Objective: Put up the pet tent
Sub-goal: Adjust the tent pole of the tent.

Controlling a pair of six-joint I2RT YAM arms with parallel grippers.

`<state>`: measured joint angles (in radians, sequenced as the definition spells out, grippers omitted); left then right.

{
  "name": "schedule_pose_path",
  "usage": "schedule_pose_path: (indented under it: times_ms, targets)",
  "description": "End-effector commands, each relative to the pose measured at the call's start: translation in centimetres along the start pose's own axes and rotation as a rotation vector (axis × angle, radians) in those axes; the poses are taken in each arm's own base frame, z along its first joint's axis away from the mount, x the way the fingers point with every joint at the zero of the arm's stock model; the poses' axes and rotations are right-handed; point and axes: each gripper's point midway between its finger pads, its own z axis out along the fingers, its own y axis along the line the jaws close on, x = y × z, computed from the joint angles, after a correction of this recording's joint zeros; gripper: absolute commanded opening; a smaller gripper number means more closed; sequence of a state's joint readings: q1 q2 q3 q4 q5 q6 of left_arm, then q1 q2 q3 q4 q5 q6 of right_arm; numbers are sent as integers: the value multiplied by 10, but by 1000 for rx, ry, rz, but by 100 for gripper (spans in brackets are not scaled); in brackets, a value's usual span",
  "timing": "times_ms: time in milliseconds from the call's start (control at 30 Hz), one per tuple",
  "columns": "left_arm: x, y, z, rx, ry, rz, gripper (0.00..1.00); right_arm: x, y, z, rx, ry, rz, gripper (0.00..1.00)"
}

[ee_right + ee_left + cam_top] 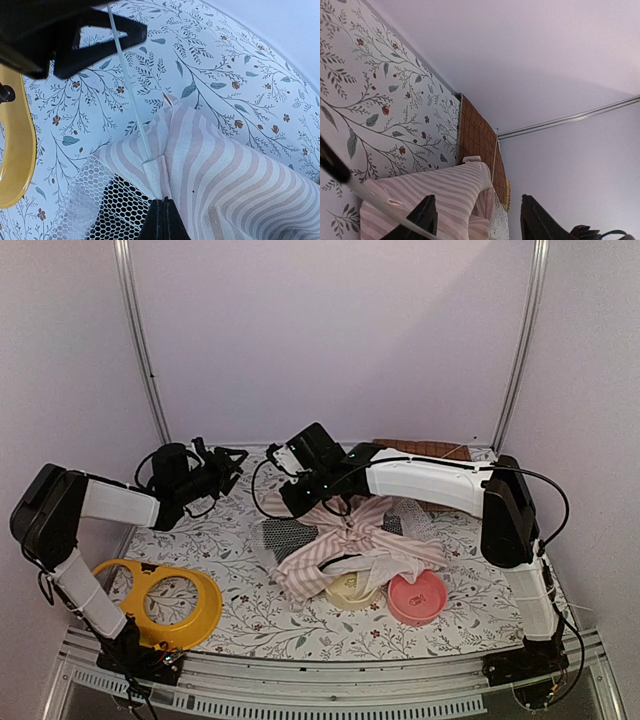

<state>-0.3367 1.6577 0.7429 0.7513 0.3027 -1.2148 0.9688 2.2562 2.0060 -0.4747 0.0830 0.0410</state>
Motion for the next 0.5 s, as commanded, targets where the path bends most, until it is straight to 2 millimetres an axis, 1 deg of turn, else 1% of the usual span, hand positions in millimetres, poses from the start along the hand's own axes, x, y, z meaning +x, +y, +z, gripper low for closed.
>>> schedule_pose_path:
  times_ms: [0, 133, 233, 267, 367, 433, 467]
  targets:
    - [-28, 8, -19, -40, -26, 98, 57, 5, -2, -22, 10, 55, 44, 0]
    - [-50, 25, -34, -108, -71, 132, 56, 13, -5, -28, 26, 90, 65, 0]
    - [-60, 39, -43, -139, -85, 150, 54, 20, -6, -30, 32, 120, 88, 0]
    - [-61, 41, -42, -134, -69, 162, 52, 23, -6, -31, 33, 133, 92, 0]
    - [-52, 44, -33, -120, 4, 186, 41, 32, -7, -31, 36, 155, 111, 0]
    - [-46, 50, -30, -123, 33, 182, 36, 34, -7, -33, 34, 154, 113, 0]
    - [-43, 54, -29, -129, 43, 176, 35, 35, -7, -33, 32, 152, 114, 0]
